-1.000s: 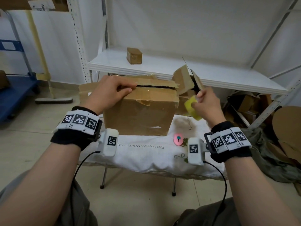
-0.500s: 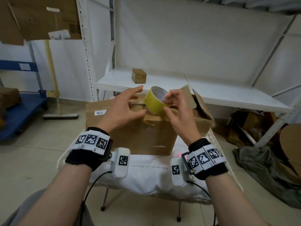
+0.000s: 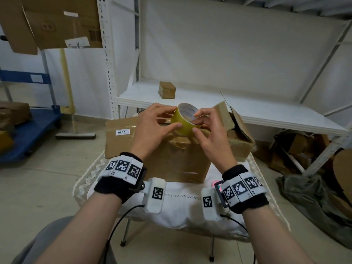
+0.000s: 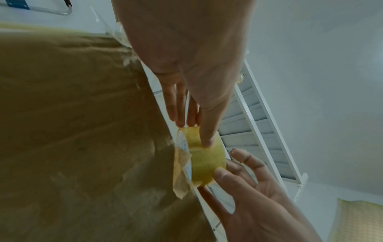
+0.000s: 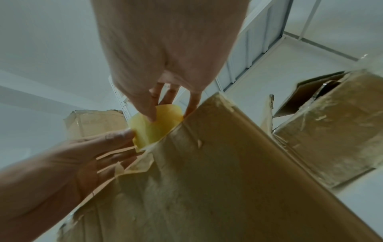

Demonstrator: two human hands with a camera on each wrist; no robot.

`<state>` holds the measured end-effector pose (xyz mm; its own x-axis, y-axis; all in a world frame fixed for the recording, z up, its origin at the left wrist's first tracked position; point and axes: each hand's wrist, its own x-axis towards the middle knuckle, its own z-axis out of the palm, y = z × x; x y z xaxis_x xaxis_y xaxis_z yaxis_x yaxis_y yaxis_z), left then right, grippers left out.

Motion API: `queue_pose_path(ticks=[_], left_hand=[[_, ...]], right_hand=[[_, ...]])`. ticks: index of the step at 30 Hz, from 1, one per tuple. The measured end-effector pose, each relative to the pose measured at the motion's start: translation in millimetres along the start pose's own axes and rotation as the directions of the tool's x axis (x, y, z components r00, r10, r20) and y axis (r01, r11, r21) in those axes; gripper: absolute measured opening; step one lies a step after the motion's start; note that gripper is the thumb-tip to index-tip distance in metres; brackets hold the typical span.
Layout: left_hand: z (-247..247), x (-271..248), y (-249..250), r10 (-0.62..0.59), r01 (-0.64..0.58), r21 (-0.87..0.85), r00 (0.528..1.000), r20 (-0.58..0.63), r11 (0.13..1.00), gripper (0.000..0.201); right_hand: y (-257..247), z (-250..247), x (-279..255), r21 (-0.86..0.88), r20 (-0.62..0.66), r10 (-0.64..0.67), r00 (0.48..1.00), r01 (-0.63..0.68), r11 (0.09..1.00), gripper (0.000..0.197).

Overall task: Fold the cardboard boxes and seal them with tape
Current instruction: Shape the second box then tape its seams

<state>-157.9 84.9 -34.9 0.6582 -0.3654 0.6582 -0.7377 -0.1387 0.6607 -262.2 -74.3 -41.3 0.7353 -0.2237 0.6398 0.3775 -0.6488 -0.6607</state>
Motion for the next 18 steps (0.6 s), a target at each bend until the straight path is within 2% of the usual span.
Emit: queue_pose_path(ticks=[9,18], left_hand=[[5.1,-6.2,3.5,0.059,-0.059,0.002,0.988,-0.144,0.998,0.023],[6.2,-7.8,3.2,0.032,-0.04,-0.049,0.987,-0.155,0.998,0.019]], right_hand=[[-3.9,5.3,2.4,-0.031,-0.044,0.015,0.999,-0.016,0.999,0.038],[-3.3,5.7,2.8,-0.013,-0.037,0.029,0.999,-0.03,0.999,0.039]])
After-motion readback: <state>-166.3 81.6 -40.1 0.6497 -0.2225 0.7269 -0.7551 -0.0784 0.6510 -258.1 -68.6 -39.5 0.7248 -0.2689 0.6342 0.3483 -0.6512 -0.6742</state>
